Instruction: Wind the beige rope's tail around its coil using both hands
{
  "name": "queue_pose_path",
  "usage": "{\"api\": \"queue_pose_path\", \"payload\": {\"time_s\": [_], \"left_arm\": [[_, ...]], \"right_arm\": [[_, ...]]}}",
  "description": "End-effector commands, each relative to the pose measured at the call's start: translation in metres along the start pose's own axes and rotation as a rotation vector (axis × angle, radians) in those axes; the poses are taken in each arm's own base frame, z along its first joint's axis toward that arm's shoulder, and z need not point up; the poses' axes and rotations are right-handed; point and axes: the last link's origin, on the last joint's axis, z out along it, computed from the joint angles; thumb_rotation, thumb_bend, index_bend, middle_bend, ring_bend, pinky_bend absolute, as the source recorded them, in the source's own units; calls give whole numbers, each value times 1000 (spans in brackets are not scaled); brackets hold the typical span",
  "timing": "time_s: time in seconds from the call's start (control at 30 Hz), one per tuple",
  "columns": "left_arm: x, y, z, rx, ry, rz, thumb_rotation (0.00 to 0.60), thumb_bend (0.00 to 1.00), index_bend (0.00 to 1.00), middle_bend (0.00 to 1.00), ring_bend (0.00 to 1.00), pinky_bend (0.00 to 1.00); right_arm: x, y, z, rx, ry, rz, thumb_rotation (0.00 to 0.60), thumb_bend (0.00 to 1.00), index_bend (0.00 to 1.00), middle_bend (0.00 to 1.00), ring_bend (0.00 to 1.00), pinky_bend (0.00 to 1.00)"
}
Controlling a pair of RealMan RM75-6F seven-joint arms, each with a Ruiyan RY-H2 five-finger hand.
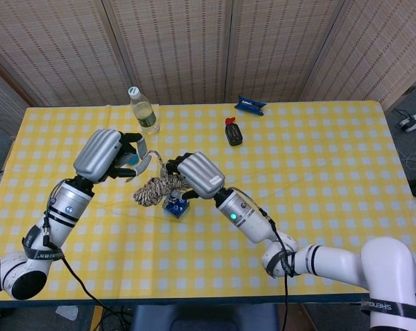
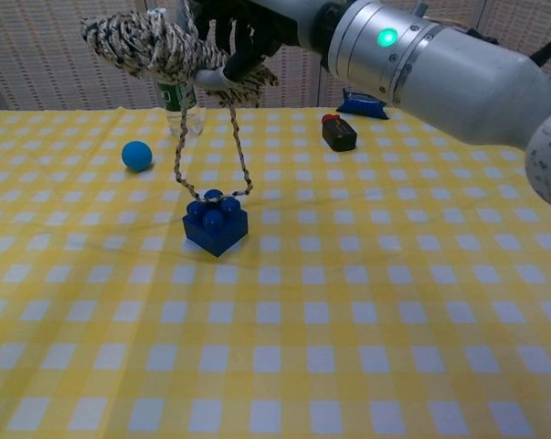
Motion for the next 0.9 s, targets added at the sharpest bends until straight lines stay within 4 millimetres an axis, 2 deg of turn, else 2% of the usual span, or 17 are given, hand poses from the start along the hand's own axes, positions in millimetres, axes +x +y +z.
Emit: {"api": "queue_pose_path", "payload": {"time_s": [0.03,0.3,0.9], "left_arm": [[4,-12,3,49,1,-5,512,439,771,1000,978,1000],[8,-50,3,189,-16,-30,524,439,771,1000,978,1000],[-20,-126,-29,385,-99,33,535,439,771,1000,978,1000]], "right_arm": [[1,5,-11,44,29,23,600,414,808,681,529,529],[15,13,-29,106,142,124,600,393,819,690,540,539],[80,24,-56,115,381,272,600,390,824,694,544,539]]}}
